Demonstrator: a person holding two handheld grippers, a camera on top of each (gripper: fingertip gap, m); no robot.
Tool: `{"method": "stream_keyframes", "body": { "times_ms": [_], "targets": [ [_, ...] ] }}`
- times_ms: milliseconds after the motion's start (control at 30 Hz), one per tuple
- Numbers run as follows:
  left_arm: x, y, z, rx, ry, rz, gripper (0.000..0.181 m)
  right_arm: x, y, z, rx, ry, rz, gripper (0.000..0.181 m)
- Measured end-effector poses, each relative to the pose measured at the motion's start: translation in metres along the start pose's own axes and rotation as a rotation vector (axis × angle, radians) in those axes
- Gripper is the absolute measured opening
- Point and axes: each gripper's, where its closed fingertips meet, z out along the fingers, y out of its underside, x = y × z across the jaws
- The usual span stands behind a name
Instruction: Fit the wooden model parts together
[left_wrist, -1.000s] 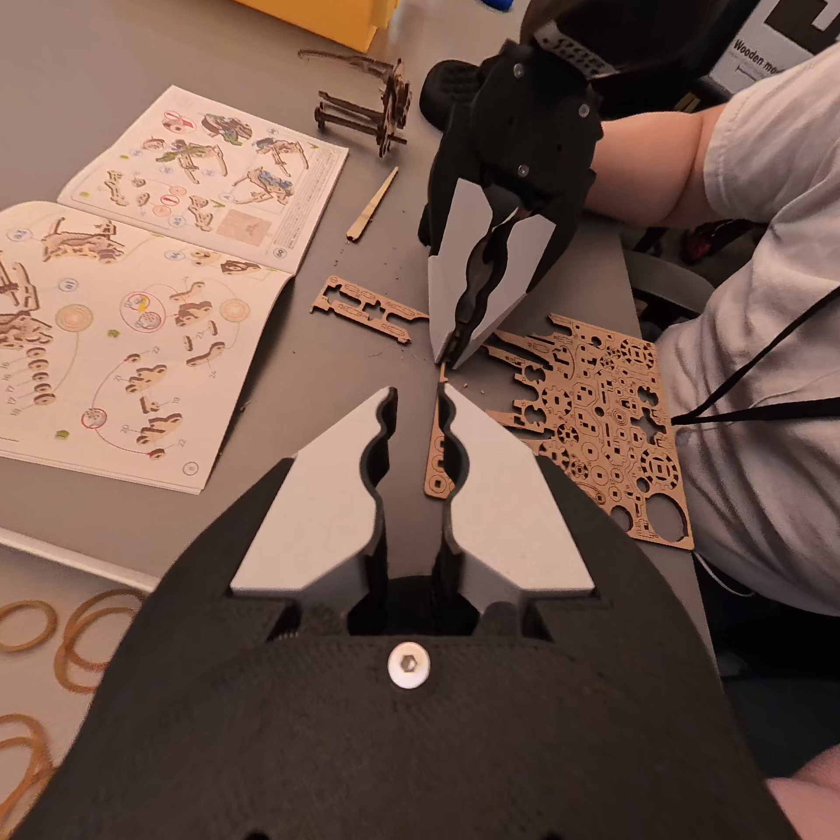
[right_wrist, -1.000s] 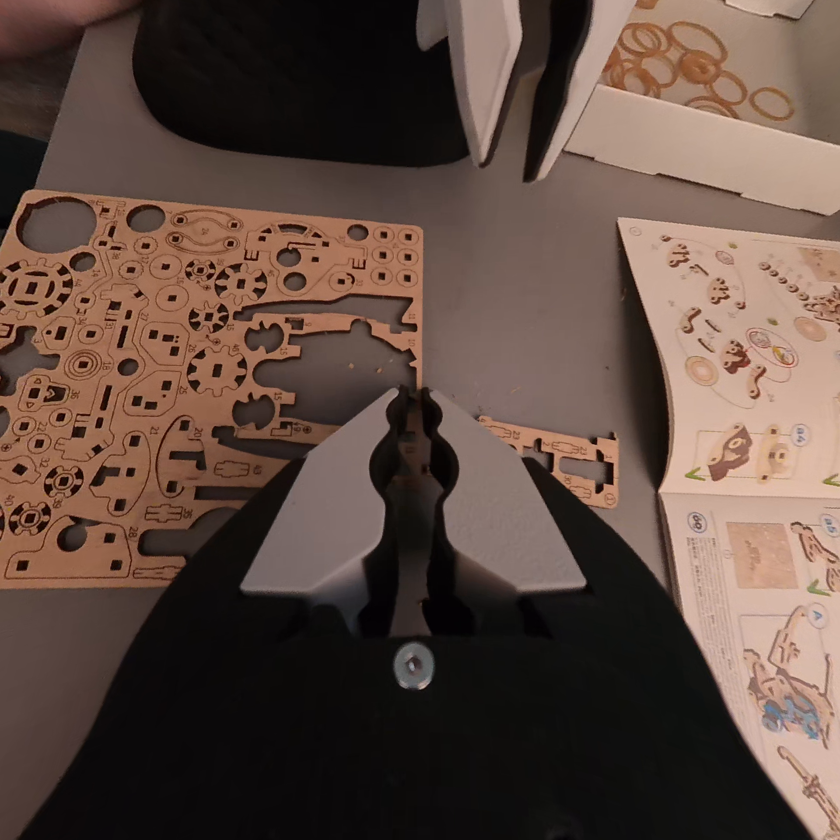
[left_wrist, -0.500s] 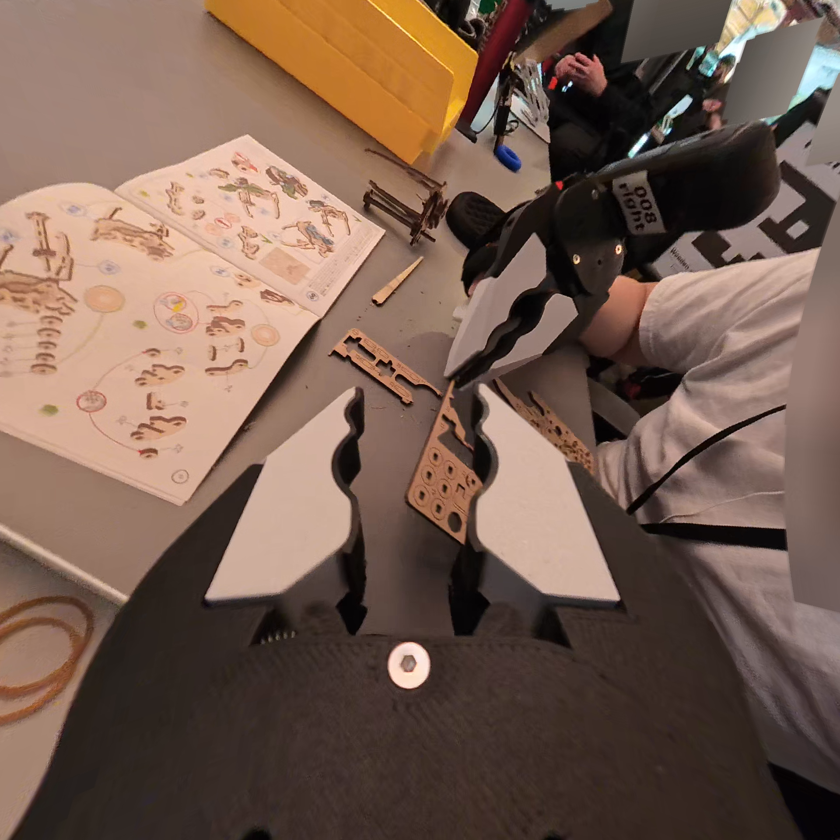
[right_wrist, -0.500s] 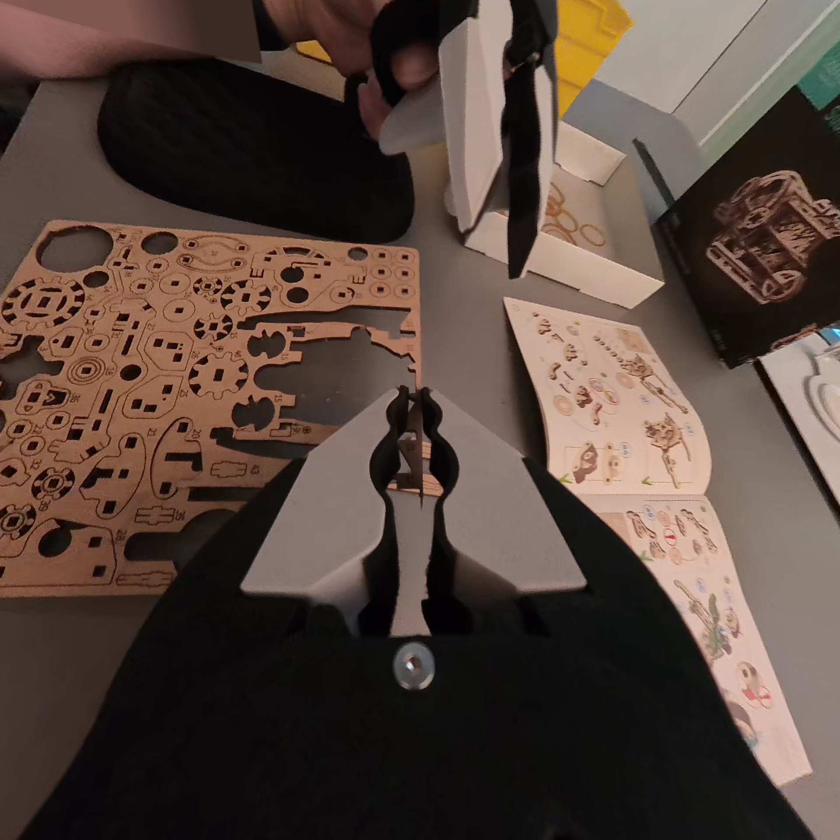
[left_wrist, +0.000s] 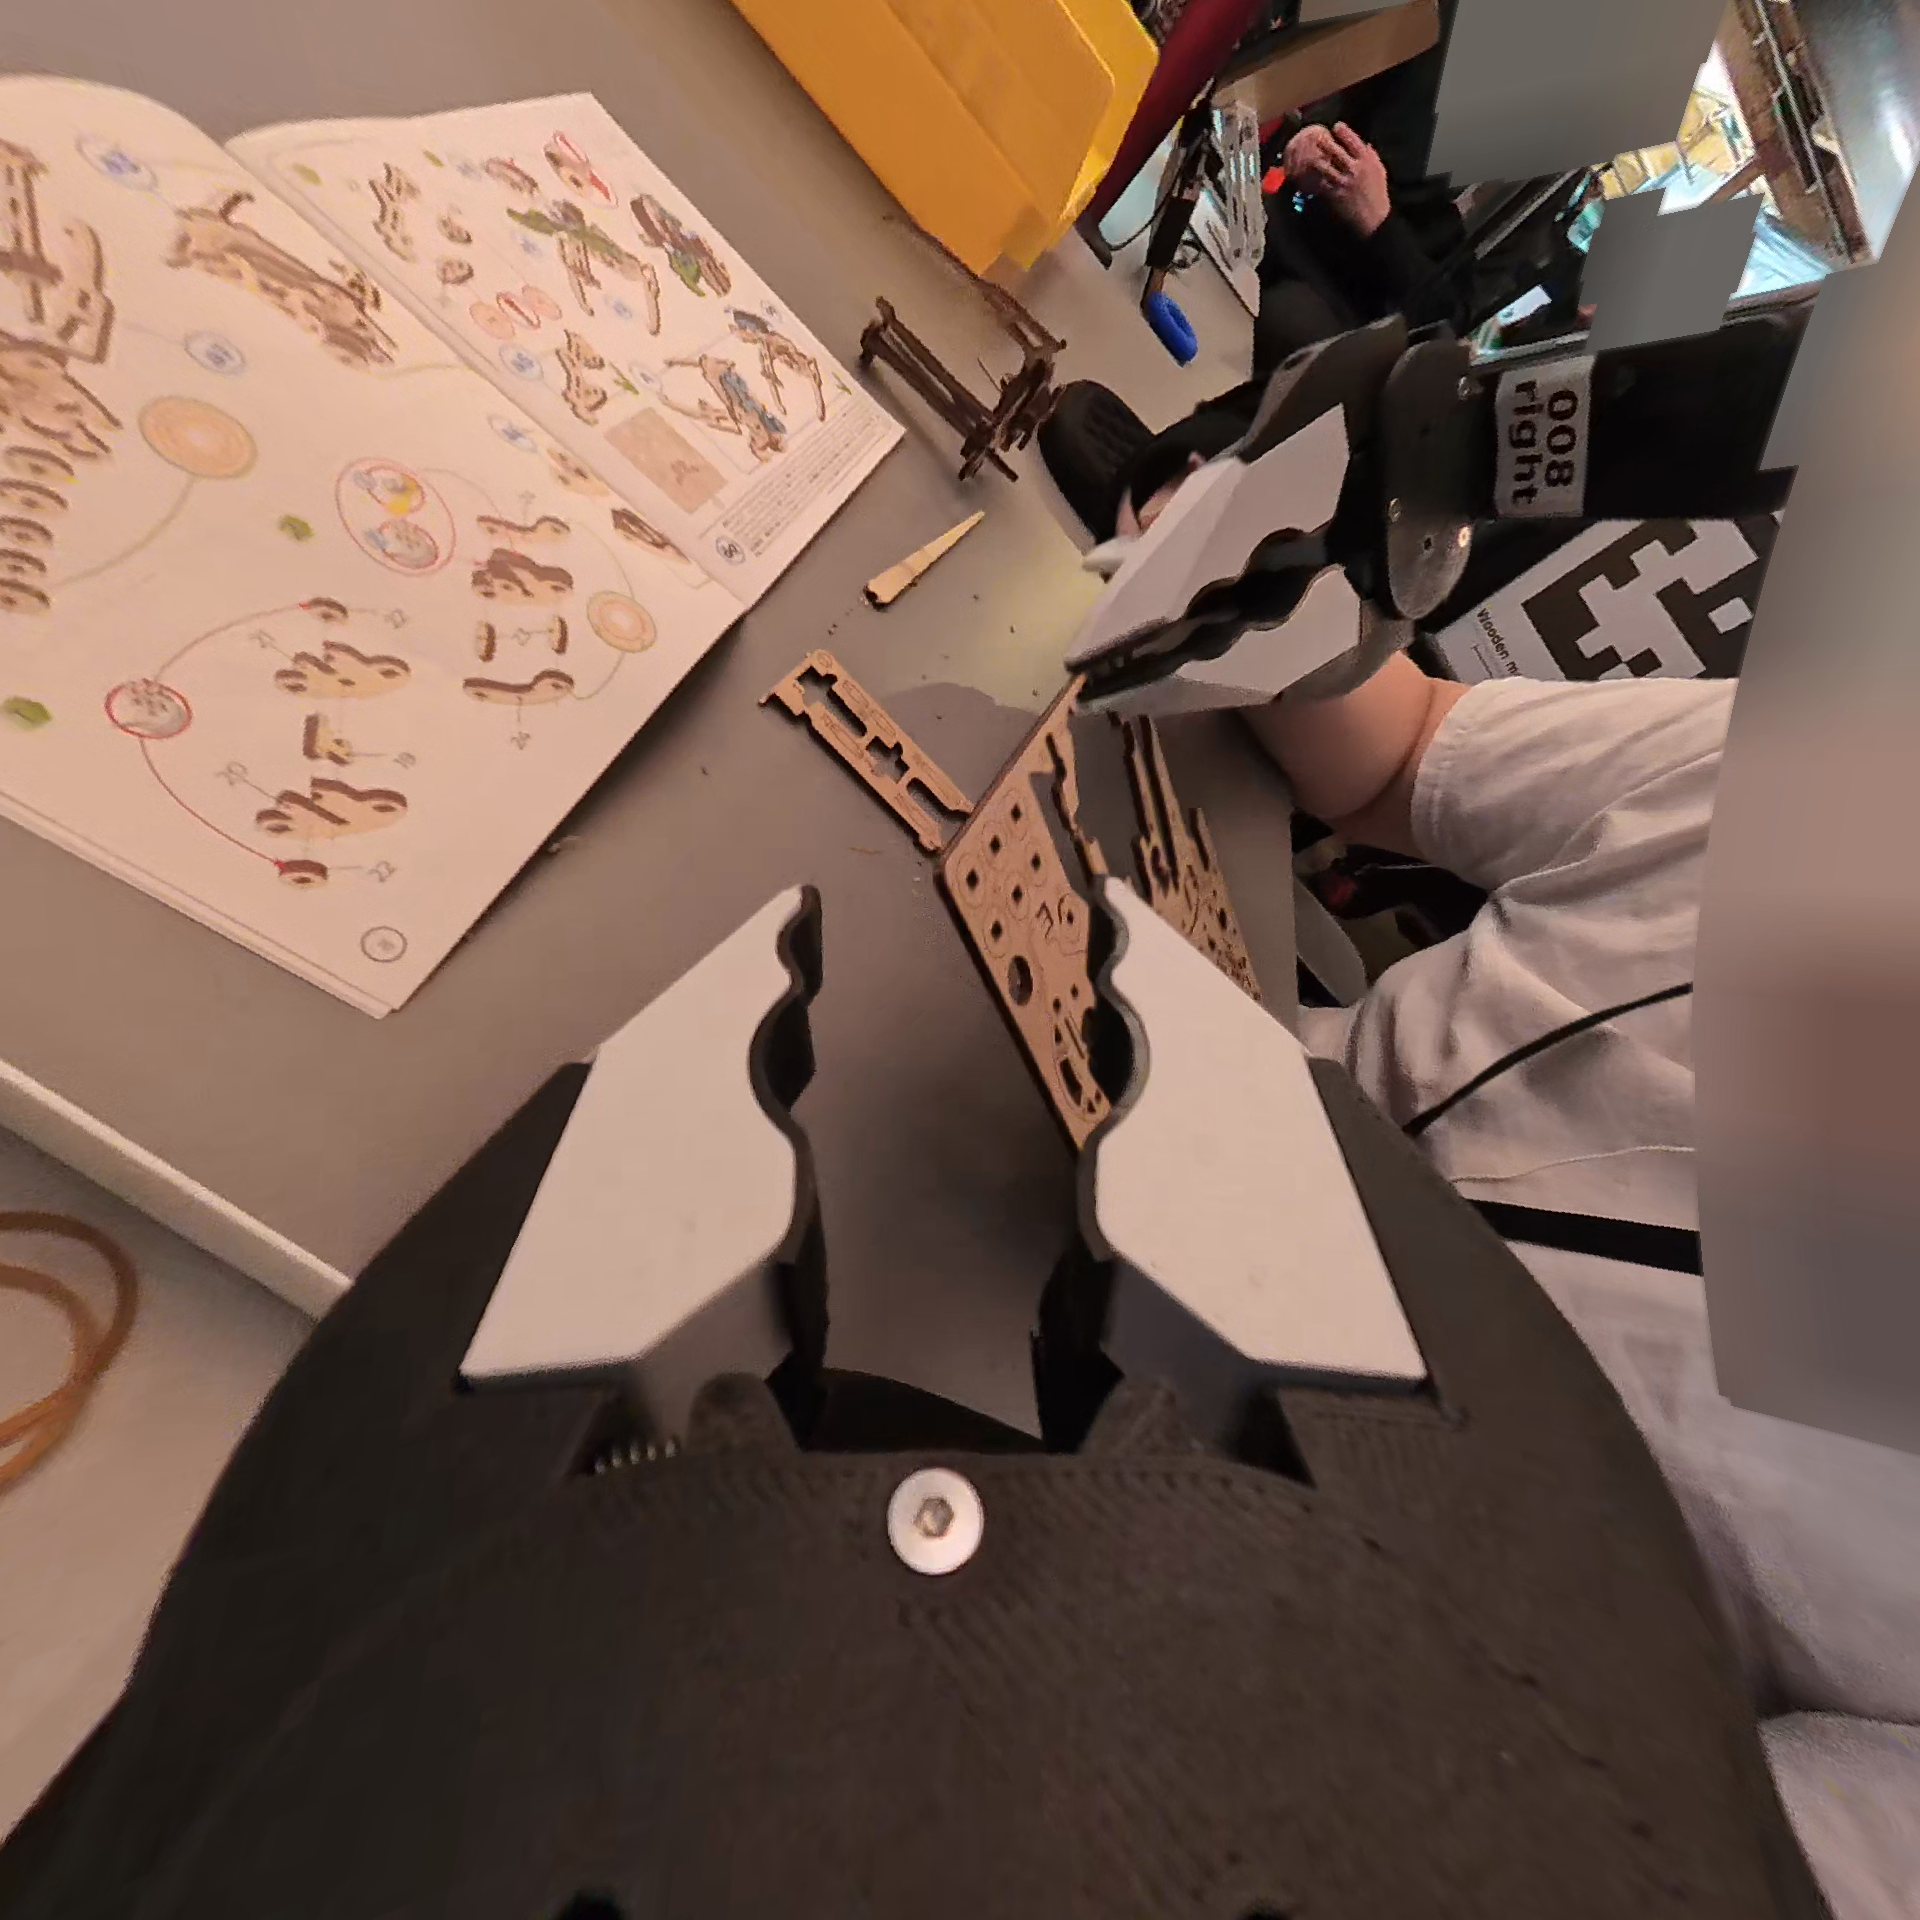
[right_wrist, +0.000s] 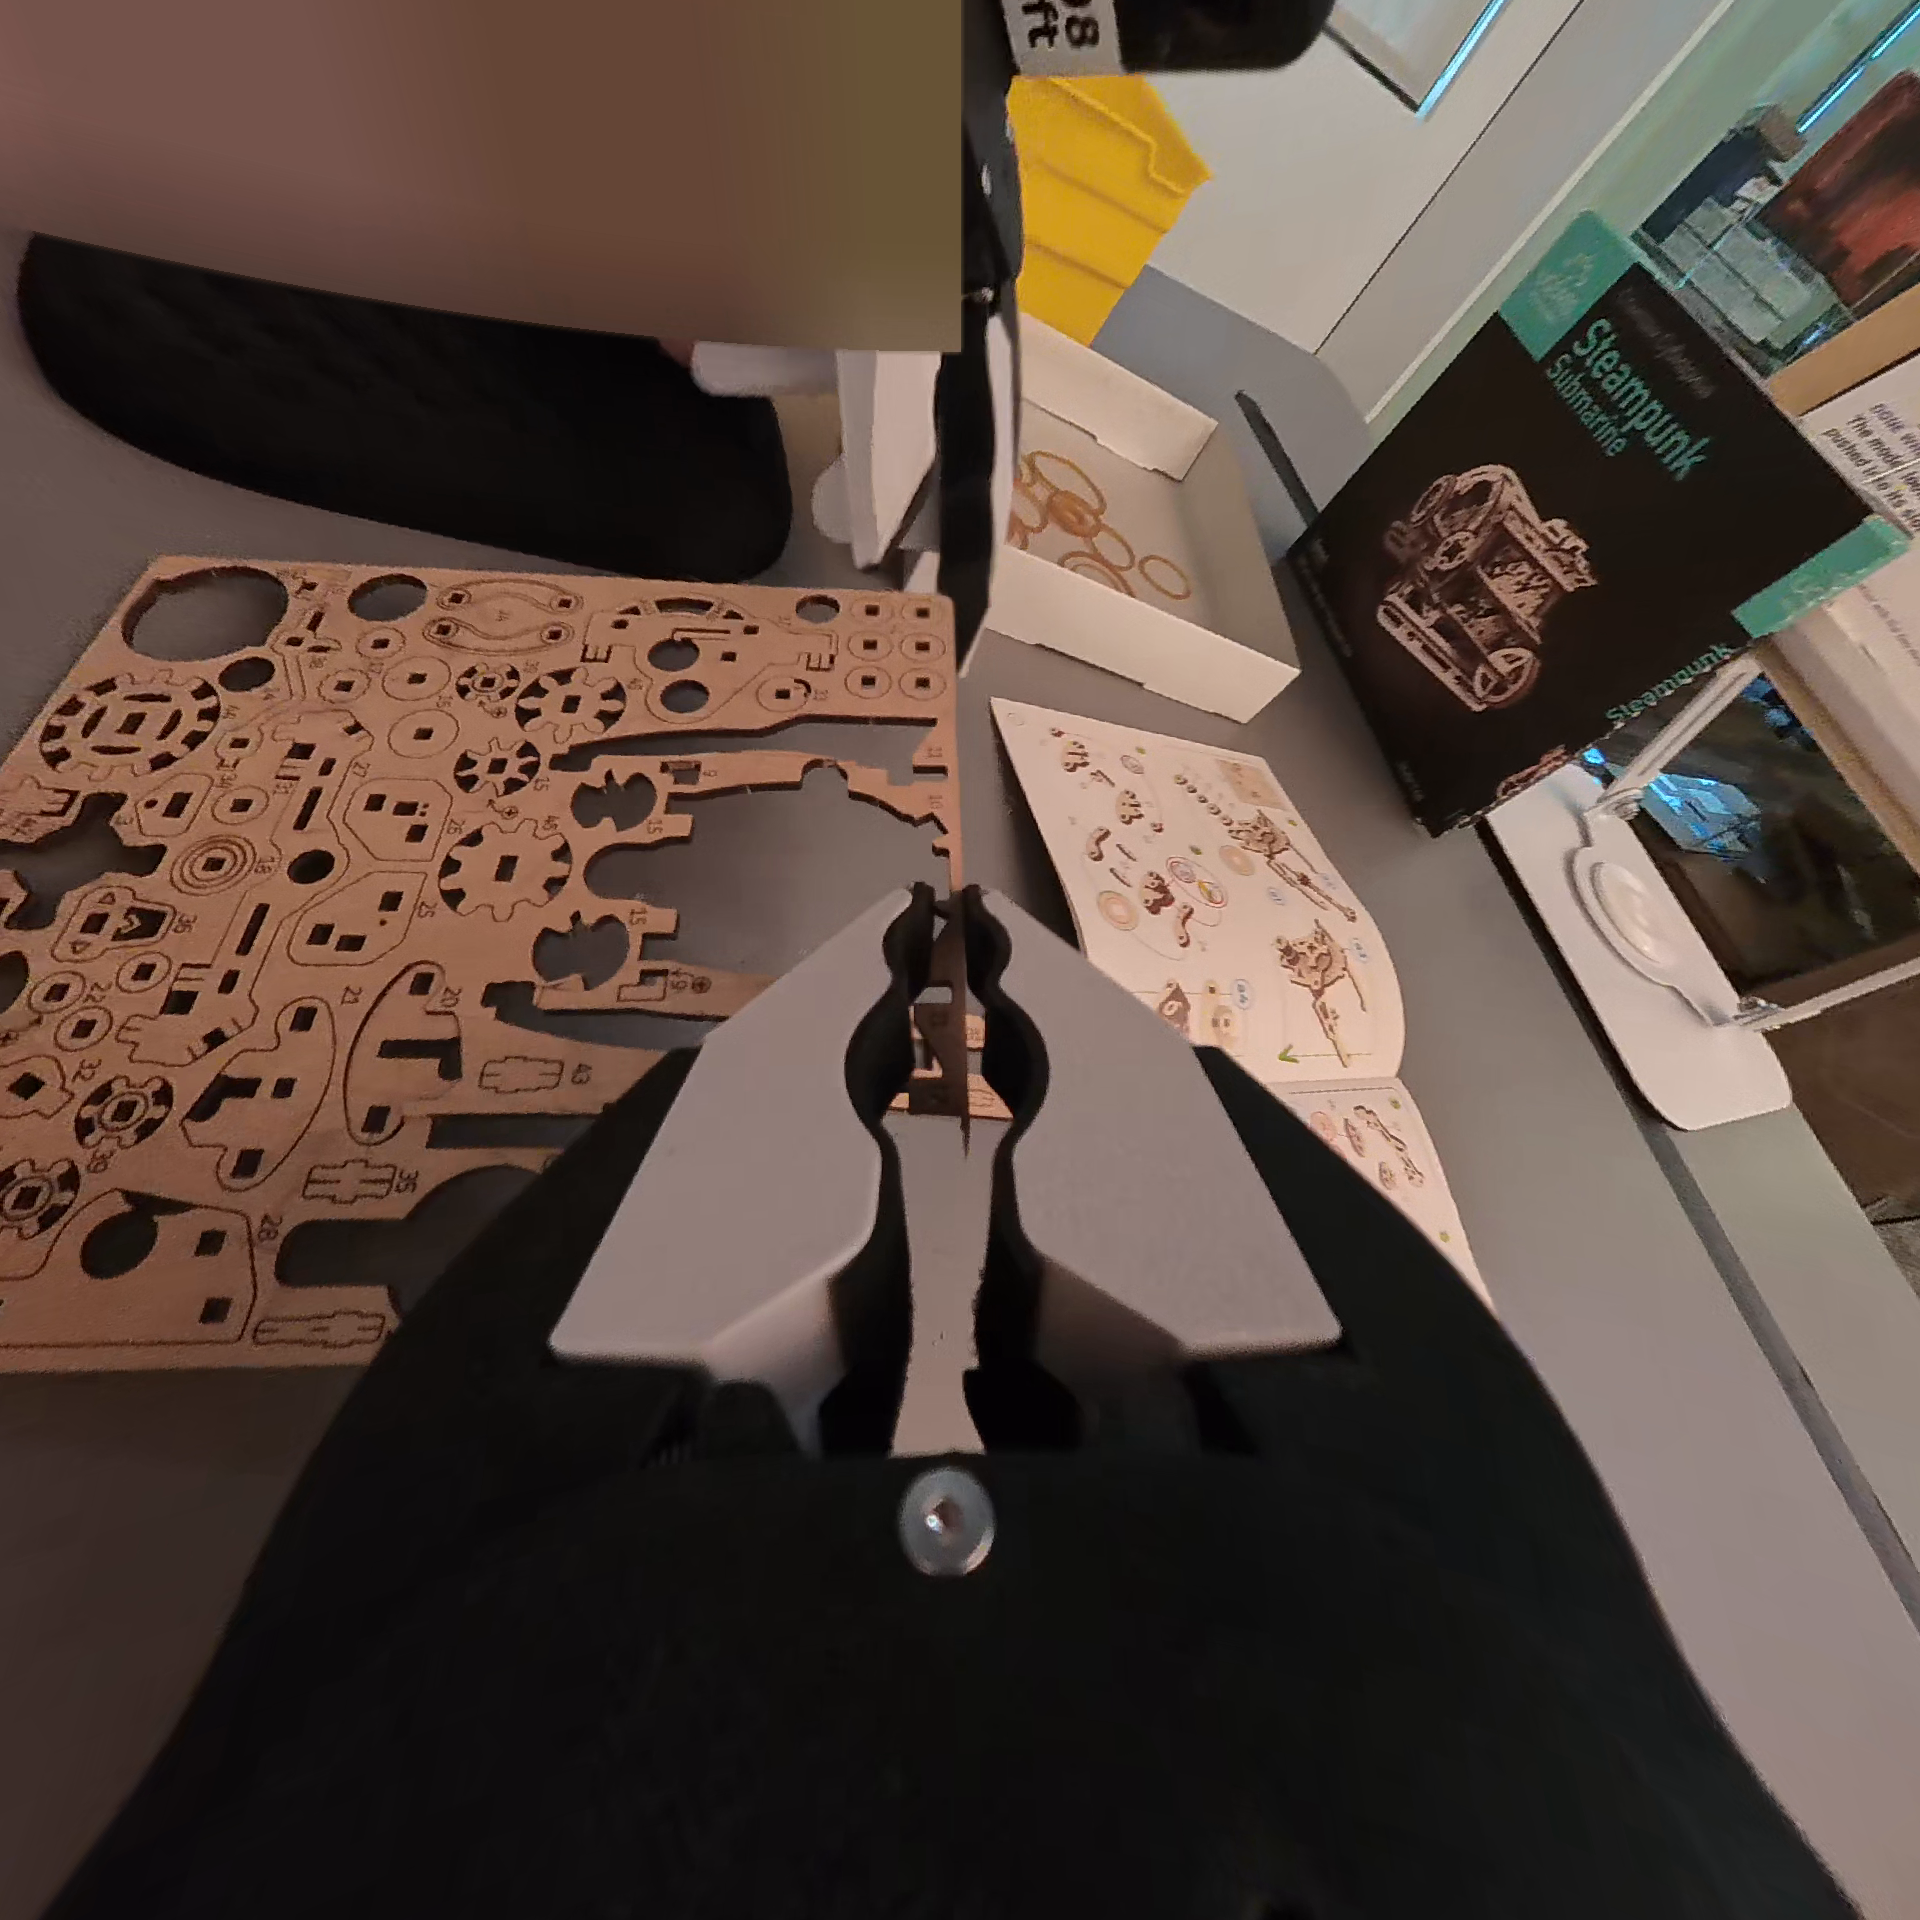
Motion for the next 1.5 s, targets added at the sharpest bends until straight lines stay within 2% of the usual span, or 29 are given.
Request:
{"method": "stream_keyframes", "body": {
  "times_ms": [233,367,433,600,700,933,1033,1233,1500],
  "targets": [
    [0.010,0.015,0.005,-0.077,0.099,-0.040,0.028,0.009,0.001,-0.004,0.002,0.043,-0.013,0.004],
    [0.018,0.033,0.015,-0.186,0.151,-0.051,0.022,0.017,0.004,-0.005,0.011,0.064,0.021,0.004],
    [0.020,0.039,0.018,-0.224,0.170,-0.047,0.011,0.022,0.005,-0.007,0.019,0.078,0.033,0.004],
    [0.025,0.031,0.016,-0.182,0.208,-0.076,0.006,0.031,0.003,-0.007,0.067,0.109,0.057,0.006],
    [0.028,0.022,0.011,-0.134,0.232,-0.099,0.003,0.044,0.001,-0.011,0.099,0.163,0.101,0.034],
    [0.033,0.012,0.002,-0.077,0.231,-0.068,0.000,0.068,-0.009,-0.032,0.223,0.200,0.314,0.060],
    [0.030,0.008,-0.002,-0.053,0.217,-0.064,0.000,0.068,-0.012,-0.035,0.270,0.142,0.406,0.063],
    [0.027,0.003,-0.009,-0.023,0.201,-0.064,0.000,0.049,-0.010,-0.026,0.304,-0.103,0.665,0.068],
    [0.030,-0.002,-0.012,0.004,0.203,-0.042,0.000,0.001,0.005,-0.007,0.130,-0.389,0.798,0.071]
  ]
}}
